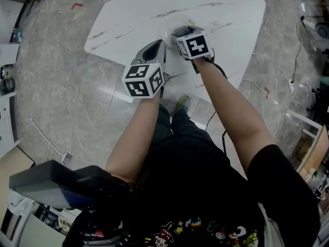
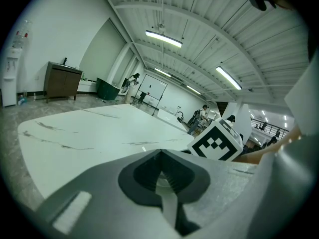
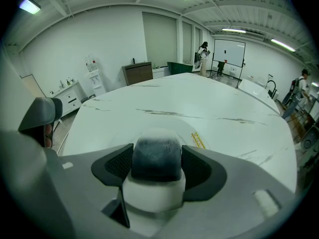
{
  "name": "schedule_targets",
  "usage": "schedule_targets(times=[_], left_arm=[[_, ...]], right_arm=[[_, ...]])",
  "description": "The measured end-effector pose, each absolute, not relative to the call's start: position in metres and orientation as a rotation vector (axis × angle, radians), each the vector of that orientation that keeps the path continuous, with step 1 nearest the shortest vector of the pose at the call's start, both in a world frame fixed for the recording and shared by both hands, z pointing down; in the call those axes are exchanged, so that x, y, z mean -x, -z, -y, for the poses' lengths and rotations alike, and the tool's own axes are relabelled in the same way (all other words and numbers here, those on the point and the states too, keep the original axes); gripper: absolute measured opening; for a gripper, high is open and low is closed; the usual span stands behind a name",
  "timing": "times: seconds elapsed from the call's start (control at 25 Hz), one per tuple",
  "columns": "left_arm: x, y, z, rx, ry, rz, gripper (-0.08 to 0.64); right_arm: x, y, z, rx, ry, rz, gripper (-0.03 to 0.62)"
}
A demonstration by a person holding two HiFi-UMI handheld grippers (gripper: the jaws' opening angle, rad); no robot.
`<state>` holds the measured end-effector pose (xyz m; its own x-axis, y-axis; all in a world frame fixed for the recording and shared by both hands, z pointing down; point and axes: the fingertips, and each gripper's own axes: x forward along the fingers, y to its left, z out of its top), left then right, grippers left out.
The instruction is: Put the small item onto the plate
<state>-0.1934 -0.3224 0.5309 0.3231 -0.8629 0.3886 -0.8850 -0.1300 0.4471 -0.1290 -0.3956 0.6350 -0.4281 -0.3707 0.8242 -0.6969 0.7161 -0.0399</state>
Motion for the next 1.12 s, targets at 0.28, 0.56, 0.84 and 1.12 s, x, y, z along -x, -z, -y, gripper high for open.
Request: schedule_targets(times=[0.28, 0.56, 0.84, 1.12], left_arm=[[0.194, -0.529, 0.319, -1.987, -0.052, 1.535, 0.002], [0.19, -0.523, 0.318, -2.007, -0.066, 1.53, 0.002], [0.174, -0.503, 0.319, -2.057, -0.078, 1.526, 0.002], [0.162, -0.483, 0.313, -2.104, -0.094, 1.527, 0.002]], right_arm=[[0.13, -0.629, 0.397, -0.835, -0.476, 2.08, 0.337], [0.129, -0.603, 0.398, -0.883, -0.483, 2.144, 0.325], [0.113, -0.57, 0.386, -0.927, -0.488, 2.223, 0.273], [0.094, -0.526, 0.366, -0.994, -0.443, 2.305, 0.144]])
